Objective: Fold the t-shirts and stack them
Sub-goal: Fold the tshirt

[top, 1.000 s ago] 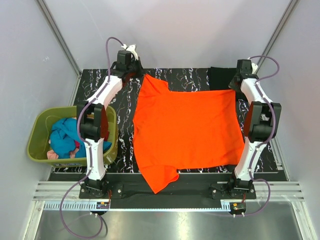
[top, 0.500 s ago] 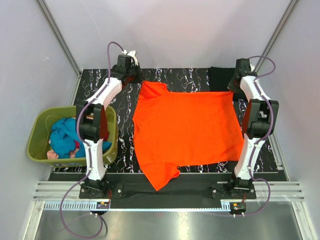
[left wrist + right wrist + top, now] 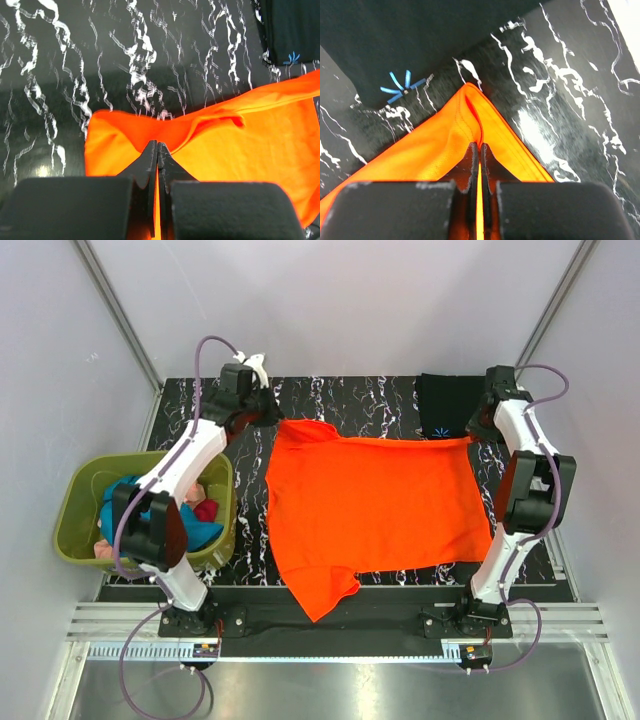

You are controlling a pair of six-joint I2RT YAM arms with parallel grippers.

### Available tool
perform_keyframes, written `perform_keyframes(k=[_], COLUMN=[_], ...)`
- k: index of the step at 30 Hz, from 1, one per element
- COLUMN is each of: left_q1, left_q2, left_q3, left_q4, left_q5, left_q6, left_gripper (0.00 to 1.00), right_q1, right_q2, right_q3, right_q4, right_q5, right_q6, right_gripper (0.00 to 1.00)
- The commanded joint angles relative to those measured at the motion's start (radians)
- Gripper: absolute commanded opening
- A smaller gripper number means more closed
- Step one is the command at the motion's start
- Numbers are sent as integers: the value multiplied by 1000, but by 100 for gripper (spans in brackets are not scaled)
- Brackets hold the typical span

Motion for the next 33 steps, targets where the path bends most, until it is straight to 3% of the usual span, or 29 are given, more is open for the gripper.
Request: perform_keyframes(k=[1, 16, 23, 33], left_q1=[-11, -76, -79, -103], left_q2=[-82, -217, -315, -378], left_q3=[-81, -277, -342, -472], left_q4=[-8, -28, -70, -58], left_q5=[-24, -41, -111, -87], left_q6=[-5, -85, -131, -218], left_gripper=[0, 0, 0, 0], right_q1=[-7, -27, -36, -47], right_q2=[-70, -111, -99, -75], right_q3=[-31, -159, -160, -143], right_q4=[-38, -50, -52, -64], right_q5=[-29, -41, -50, -56], right_q6=[4, -1, -13, -17], right_gripper=[0, 0, 0, 0])
